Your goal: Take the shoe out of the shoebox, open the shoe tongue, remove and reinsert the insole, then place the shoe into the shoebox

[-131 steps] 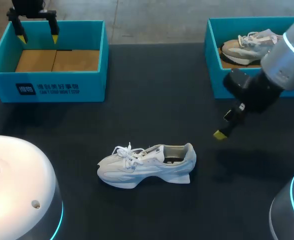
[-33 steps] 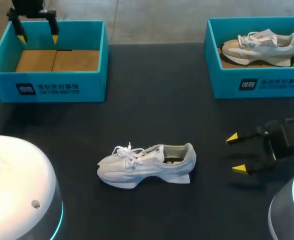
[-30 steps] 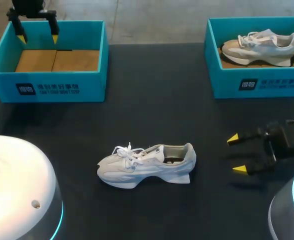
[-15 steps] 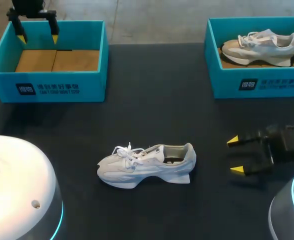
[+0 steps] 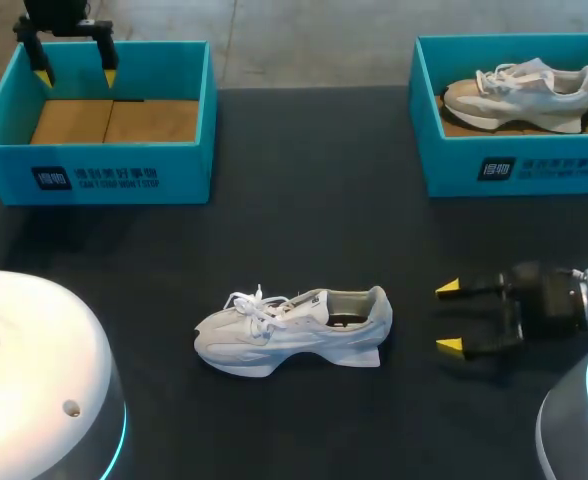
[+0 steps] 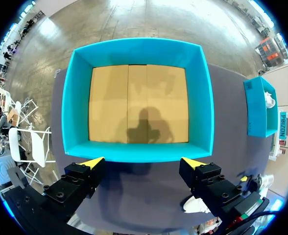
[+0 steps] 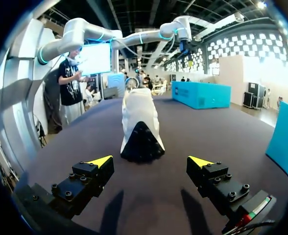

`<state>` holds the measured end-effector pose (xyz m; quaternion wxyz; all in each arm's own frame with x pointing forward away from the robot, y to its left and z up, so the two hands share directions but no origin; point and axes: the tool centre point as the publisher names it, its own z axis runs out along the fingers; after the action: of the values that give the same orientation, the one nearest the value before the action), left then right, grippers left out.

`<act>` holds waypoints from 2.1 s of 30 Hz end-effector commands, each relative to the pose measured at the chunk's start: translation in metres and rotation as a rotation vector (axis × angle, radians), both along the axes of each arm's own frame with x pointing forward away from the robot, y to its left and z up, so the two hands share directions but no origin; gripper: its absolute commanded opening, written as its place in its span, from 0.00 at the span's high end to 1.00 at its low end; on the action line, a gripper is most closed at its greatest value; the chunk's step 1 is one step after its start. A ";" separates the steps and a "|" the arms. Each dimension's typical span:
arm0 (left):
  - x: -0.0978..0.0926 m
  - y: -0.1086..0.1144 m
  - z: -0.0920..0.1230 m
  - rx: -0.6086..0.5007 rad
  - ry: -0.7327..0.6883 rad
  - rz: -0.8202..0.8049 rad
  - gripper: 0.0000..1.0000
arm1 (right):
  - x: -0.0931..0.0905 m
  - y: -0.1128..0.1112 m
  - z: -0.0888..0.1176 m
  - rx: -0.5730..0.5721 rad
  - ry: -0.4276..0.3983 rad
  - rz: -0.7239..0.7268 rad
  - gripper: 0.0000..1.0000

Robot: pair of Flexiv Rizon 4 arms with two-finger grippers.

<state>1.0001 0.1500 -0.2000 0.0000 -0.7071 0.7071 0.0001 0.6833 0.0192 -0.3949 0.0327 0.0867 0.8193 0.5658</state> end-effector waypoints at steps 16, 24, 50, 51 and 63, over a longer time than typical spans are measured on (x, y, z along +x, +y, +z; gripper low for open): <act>0.000 0.000 0.000 0.000 0.000 0.000 0.00 | 0.002 0.054 -0.007 0.023 0.046 -0.024 0.00; 0.000 0.000 0.000 0.000 0.000 0.000 0.00 | 0.002 0.070 -0.010 0.034 0.050 -0.033 0.00; 0.000 0.000 0.000 0.000 0.000 0.000 0.00 | -0.002 0.096 -0.012 0.029 0.055 -0.018 0.00; 0.000 0.000 0.000 0.000 0.000 0.000 0.00 | -0.003 0.096 -0.012 0.030 0.055 -0.019 0.00; 0.000 0.000 0.000 0.000 0.000 0.000 0.00 | -0.005 0.105 -0.010 0.045 0.038 -0.014 0.00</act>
<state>1.0001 0.1499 -0.2000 0.0000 -0.7071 0.7072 0.0001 0.6777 0.1207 -0.4044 0.0175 0.1034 0.8059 0.5827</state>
